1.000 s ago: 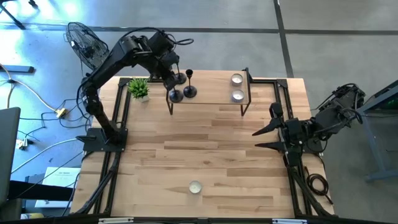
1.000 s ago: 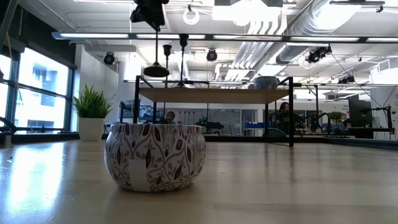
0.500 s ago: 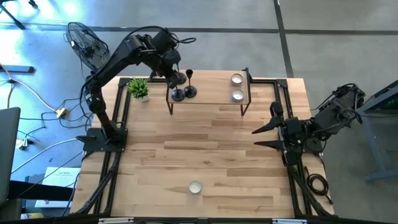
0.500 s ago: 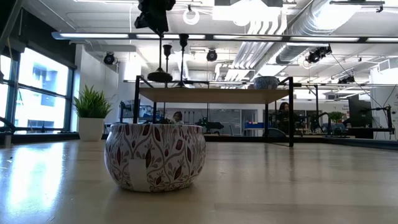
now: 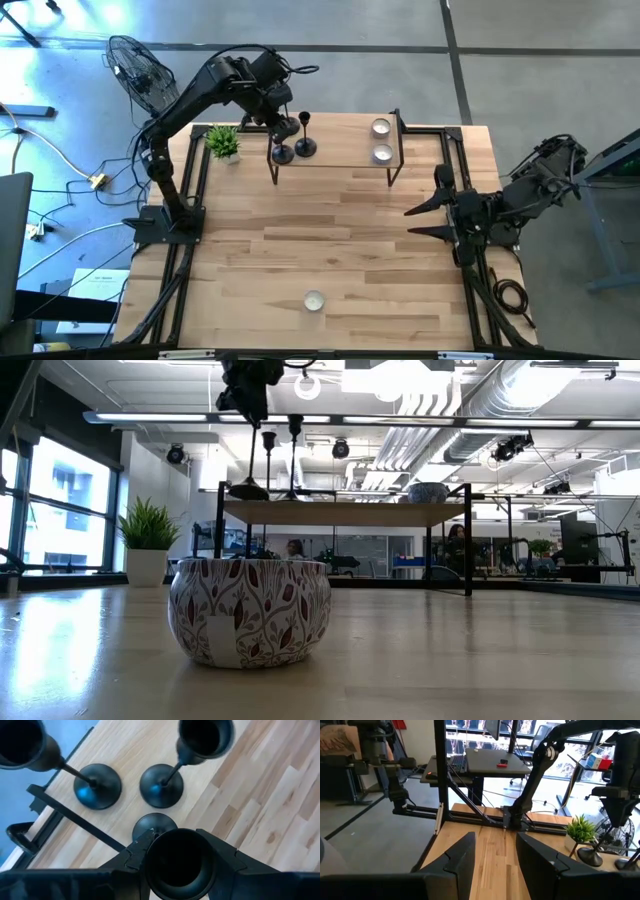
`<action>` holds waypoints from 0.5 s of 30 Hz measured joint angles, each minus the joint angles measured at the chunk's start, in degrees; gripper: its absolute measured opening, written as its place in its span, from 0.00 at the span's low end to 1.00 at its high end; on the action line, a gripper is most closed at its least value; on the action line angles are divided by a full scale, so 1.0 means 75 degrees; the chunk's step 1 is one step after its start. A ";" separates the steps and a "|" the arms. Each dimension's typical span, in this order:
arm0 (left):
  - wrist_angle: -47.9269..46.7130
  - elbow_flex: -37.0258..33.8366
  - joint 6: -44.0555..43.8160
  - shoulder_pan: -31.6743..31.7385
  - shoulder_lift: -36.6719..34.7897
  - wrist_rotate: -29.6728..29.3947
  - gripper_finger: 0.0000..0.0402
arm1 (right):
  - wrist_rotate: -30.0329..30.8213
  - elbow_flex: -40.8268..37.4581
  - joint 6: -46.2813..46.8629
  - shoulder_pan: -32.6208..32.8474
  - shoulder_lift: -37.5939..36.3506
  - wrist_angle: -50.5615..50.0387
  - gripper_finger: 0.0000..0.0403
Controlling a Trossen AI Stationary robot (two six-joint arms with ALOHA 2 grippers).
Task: Pick & Place candle stick holders
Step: Put the candle holder on the shelf
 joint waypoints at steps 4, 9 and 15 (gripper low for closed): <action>0.0028 0.0000 0.0023 0.0000 0.0000 -0.0036 0.31 | -0.0002 -0.0001 -0.0020 0.0000 0.0000 -0.0026 0.34; 0.0034 0.0000 0.0056 0.0000 0.0000 -0.0062 0.31 | -0.0002 -0.0002 -0.0020 0.0000 0.0000 -0.0071 0.34; 0.0227 -0.0064 0.0068 0.0000 0.0000 -0.0080 0.31 | -0.0002 0.0000 -0.0020 0.0000 0.0000 -0.0130 0.34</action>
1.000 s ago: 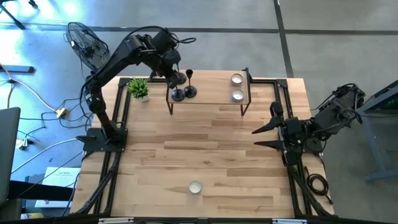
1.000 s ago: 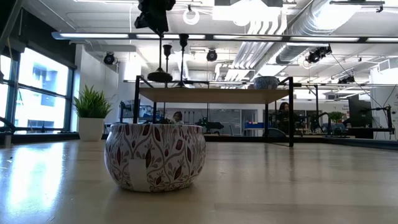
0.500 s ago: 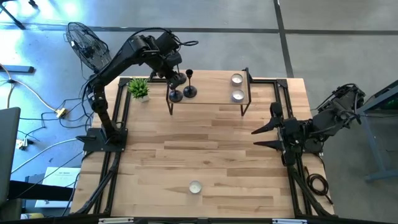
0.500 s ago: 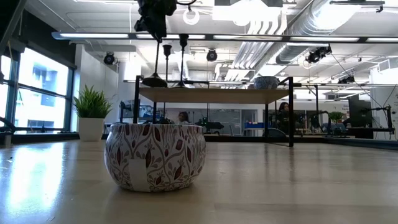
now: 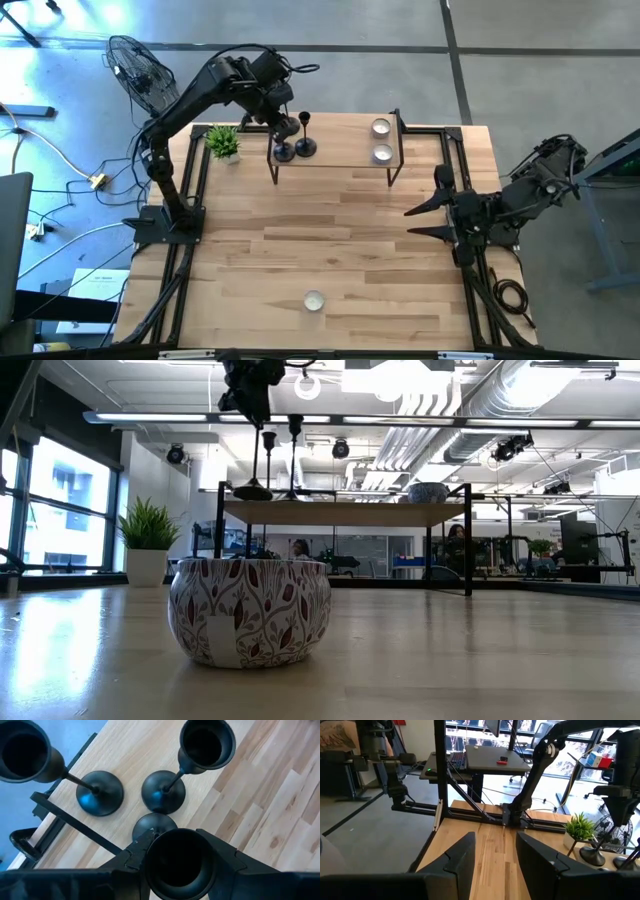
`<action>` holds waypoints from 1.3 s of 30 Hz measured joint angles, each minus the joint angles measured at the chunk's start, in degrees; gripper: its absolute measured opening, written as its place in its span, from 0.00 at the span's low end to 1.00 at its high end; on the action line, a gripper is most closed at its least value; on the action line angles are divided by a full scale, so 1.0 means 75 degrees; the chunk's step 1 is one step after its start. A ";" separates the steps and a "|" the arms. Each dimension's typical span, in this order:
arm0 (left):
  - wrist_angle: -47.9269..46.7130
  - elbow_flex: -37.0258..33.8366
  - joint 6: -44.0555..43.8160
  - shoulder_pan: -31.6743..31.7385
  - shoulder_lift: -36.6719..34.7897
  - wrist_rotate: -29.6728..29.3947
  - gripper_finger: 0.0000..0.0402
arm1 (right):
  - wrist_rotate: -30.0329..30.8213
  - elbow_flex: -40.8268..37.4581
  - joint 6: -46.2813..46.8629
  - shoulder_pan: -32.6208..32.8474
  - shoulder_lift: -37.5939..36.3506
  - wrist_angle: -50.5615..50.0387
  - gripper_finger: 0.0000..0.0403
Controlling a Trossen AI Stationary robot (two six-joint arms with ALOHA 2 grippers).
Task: Pick & Place candle stick holders
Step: Put the candle holder on the shelf
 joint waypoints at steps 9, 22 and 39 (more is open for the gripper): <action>0.0207 -0.0504 0.0119 0.0000 -0.0023 -0.0035 0.31 | -0.0001 0.0001 0.0000 0.0000 0.0000 -0.0012 0.34; 0.0353 -0.0578 0.0128 0.0000 -0.0011 0.0016 0.36 | -0.0004 -0.0001 0.0026 -0.0003 0.0000 -0.0116 0.34; 0.0352 -0.0595 0.0128 0.0000 0.0009 0.0003 0.40 | -0.0006 0.0001 0.0085 -0.0003 0.0000 -0.0181 0.34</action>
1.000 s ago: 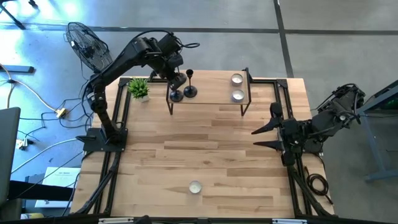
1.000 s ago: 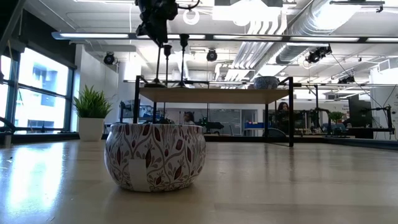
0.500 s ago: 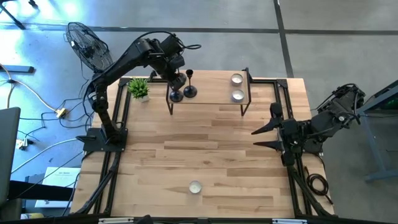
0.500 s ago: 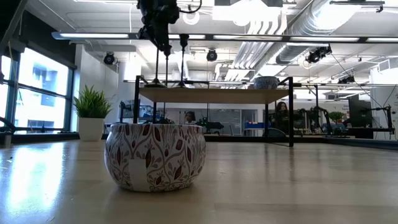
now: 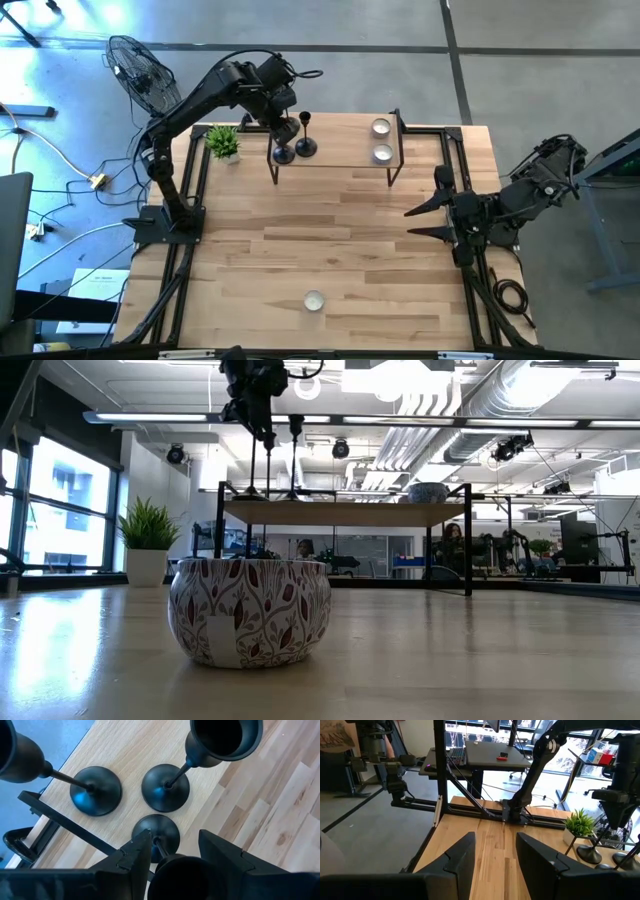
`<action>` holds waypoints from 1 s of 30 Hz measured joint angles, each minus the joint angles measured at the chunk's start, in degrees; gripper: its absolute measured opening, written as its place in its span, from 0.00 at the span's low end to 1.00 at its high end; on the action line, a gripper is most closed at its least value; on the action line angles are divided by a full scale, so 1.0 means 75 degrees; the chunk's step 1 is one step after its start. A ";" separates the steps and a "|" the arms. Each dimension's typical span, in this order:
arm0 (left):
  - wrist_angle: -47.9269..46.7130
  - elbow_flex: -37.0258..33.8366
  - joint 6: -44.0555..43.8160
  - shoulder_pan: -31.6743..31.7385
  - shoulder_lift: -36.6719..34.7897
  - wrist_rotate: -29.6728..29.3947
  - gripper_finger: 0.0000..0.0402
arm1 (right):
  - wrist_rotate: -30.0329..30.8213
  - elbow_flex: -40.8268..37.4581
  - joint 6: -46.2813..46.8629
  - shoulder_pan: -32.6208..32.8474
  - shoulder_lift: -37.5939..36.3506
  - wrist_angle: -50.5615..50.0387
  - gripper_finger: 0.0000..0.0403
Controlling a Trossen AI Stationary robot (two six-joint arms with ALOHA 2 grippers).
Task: Pick & Place candle stick holders
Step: Put the candle holder on the shelf, then put the red patterned scented candle on the shelf
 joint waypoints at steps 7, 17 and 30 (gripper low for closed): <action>0.0074 0.0006 0.0000 0.0000 0.0000 0.0000 0.40 | 0.0000 -0.0003 0.0116 0.0000 0.0000 0.0000 0.34; 0.0616 0.0015 0.0000 0.0000 0.0000 0.0006 0.40 | 0.0000 -0.0002 0.0117 0.0001 0.0000 0.0003 0.34; 0.0772 0.0015 -0.0003 0.0000 -0.0003 -0.0003 0.40 | 0.0000 -0.0001 0.0117 0.0002 0.0000 0.0002 0.34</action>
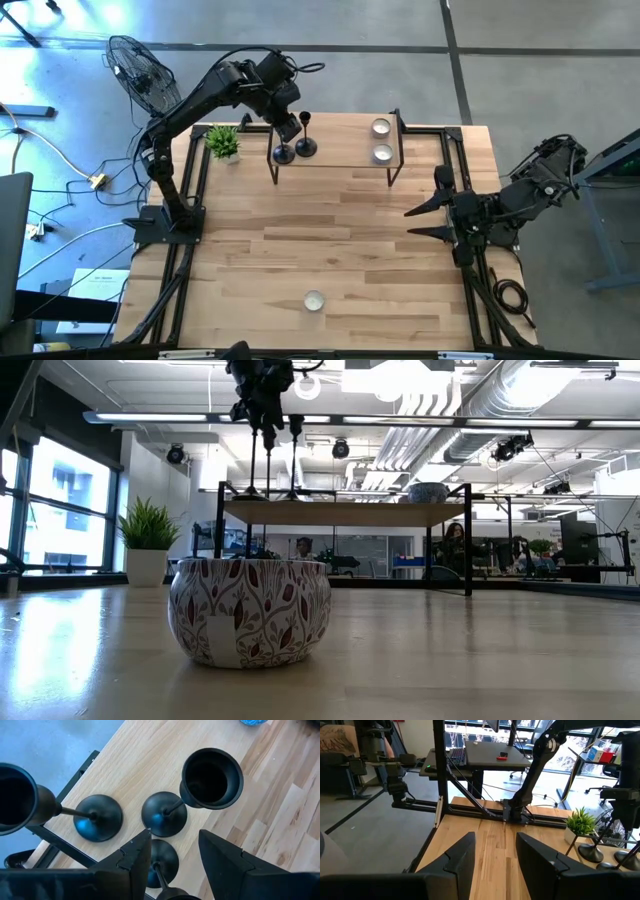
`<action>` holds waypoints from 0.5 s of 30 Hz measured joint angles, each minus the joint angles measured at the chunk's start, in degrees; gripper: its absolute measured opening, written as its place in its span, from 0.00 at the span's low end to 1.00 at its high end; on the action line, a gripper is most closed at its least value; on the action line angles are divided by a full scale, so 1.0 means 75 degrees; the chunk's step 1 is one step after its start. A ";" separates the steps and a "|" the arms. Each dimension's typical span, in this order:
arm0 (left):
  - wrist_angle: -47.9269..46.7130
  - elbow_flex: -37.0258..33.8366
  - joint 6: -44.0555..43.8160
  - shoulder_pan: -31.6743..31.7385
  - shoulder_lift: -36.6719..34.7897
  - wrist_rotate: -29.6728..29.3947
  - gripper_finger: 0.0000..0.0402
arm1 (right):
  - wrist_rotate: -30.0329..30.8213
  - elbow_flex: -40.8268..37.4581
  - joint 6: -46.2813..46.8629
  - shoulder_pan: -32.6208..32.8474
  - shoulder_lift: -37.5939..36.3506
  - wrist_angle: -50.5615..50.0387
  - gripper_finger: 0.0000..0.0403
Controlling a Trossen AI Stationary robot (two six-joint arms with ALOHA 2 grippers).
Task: Pick & Place candle stick holders
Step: Put the red patterned scented candle on the shelf
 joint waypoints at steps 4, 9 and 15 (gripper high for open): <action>0.0000 0.0000 0.0002 0.0000 -0.0003 -0.0003 0.40 | 0.0000 0.0000 0.0000 -0.0002 0.0000 -0.0028 0.34; 0.0012 0.0000 -0.0001 0.0000 -0.0006 -0.0006 0.40 | 0.0000 0.0001 0.0000 0.0001 0.0000 -0.0031 0.34; 0.0103 0.0003 -0.0021 0.0000 -0.0006 -0.0007 0.40 | 0.0000 0.0001 0.0000 0.0000 0.0000 -0.0104 0.34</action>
